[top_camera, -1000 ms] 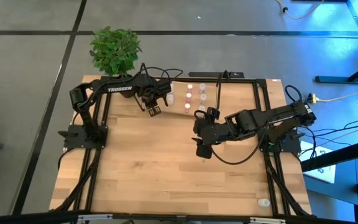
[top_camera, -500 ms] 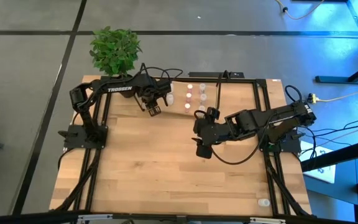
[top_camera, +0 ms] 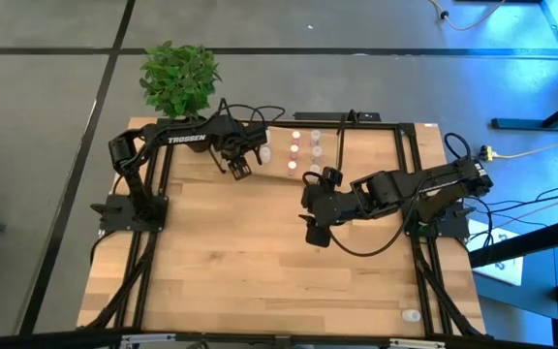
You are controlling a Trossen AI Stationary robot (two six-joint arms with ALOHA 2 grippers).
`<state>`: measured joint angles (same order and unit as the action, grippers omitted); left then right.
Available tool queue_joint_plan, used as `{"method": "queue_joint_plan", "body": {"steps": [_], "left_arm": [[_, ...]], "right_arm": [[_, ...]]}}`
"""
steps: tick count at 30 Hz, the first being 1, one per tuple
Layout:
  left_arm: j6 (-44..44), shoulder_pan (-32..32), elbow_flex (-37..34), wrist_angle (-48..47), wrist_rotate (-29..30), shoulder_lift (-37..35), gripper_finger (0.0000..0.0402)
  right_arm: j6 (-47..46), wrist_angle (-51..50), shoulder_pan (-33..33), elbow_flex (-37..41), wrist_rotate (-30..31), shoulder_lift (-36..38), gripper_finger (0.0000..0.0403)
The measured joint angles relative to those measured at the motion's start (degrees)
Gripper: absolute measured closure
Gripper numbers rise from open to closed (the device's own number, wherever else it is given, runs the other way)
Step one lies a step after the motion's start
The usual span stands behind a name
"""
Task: Pick and place medicine bottles onto shelf by color
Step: Put the white medicine bottle on the shelf aligned with the other white medicine bottle
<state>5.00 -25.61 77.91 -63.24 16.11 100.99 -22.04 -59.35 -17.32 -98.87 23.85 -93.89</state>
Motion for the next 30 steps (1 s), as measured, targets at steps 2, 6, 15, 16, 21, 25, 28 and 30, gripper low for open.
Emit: {"method": "queue_joint_plan", "body": {"steps": [2, 6, 15, 16, 21, 25, 28, 30], "left_arm": [[0.5, 0.0, 0.0, 0.0, 0.6, 0.0, 0.0203], [0.6, 0.0, 0.0, 0.0, 1.4, 0.0, 0.0179], [0.5, 0.1, 0.0, -0.1, 2.0, 0.0, 0.0151], [0.5, 0.2, 0.0, -0.1, 2.0, 0.0, 0.0151], [0.6, 1.0, 0.0, -0.1, 2.0, 0.0, 0.0151], [0.5, 1.7, 0.0, -0.1, 2.0, 0.0, 0.0151], [0.6, 1.8, 0.0, -0.1, 2.0, 0.0, 0.0151], [0.6, 1.8, 0.0, -0.1, 2.0, 0.0, 0.0151]], "right_arm": [[0.0, 0.0, 0.0, 0.0, 0.0, 0.0, 0.0136], [0.0, 0.0, 0.0, 0.0, 0.0, 0.0, 0.0136], [0.0, 0.0, 0.0, 0.0, 0.0, 0.0, 0.0136], [0.0, 0.0, 0.0, 0.0, 0.0, 0.0, 0.0136], [0.0, 0.0, 0.0, 0.0, 0.0, 0.0, 0.0136], [0.0, 0.0, 0.0, 0.0, 0.0, 0.0, 0.0136], [0.0, 0.0, 0.0, 0.0, 0.0, 0.0, 0.0136], [0.0, 0.0, 0.0, 0.0, 0.0, 0.0, 0.0136]]}}
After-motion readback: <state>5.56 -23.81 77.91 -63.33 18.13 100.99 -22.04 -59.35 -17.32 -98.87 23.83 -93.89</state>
